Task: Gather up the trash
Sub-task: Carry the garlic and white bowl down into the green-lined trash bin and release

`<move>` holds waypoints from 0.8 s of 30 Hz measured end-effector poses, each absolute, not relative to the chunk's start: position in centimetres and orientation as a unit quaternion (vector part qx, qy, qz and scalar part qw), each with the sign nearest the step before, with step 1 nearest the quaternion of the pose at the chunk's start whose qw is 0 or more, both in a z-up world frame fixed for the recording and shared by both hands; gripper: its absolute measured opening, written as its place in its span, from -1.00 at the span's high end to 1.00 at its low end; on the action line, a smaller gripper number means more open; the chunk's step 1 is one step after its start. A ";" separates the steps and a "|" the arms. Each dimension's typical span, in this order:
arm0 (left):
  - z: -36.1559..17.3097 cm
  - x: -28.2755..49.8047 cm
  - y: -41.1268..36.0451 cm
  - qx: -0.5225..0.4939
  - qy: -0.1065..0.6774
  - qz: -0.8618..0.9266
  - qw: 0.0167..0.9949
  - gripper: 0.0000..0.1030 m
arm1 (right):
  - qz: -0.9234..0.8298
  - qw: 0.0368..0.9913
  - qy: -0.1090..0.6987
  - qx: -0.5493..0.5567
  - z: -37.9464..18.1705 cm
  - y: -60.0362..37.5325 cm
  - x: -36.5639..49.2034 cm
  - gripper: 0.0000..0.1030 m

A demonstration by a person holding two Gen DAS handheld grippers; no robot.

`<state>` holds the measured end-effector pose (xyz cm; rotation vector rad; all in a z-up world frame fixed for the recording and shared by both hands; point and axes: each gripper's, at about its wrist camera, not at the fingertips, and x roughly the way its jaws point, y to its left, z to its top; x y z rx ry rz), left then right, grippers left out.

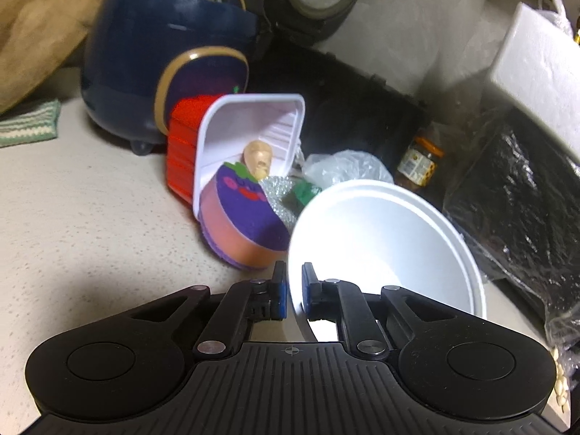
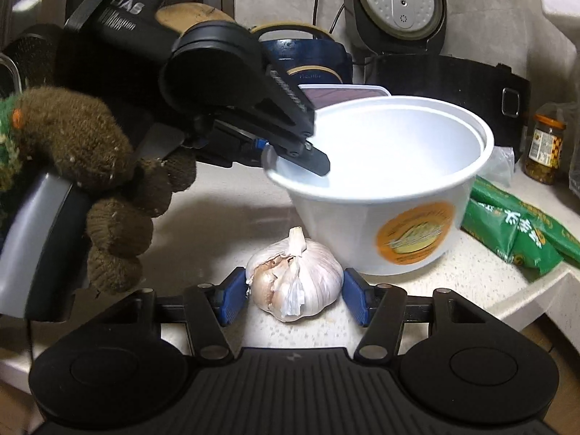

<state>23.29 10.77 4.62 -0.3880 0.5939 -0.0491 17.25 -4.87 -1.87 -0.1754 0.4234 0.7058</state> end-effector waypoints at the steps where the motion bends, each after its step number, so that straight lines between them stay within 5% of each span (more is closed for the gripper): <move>1: 5.0 22.7 10.6 -0.187 0.284 -0.025 0.940 0.77 | 0.348 0.911 0.205 -0.081 -1.7 -5.4 16.9 -0.11; 14: 6.0 17.1 1.9 -0.137 0.261 -0.120 0.948 0.77 | 0.207 0.964 0.161 -0.046 -1.9 -18.4 11.7 -0.11; 24: -4.1 12.9 -7.2 -0.056 0.299 -0.240 0.922 0.77 | 0.046 0.972 0.229 -0.009 -9.1 -30.0 6.7 -0.11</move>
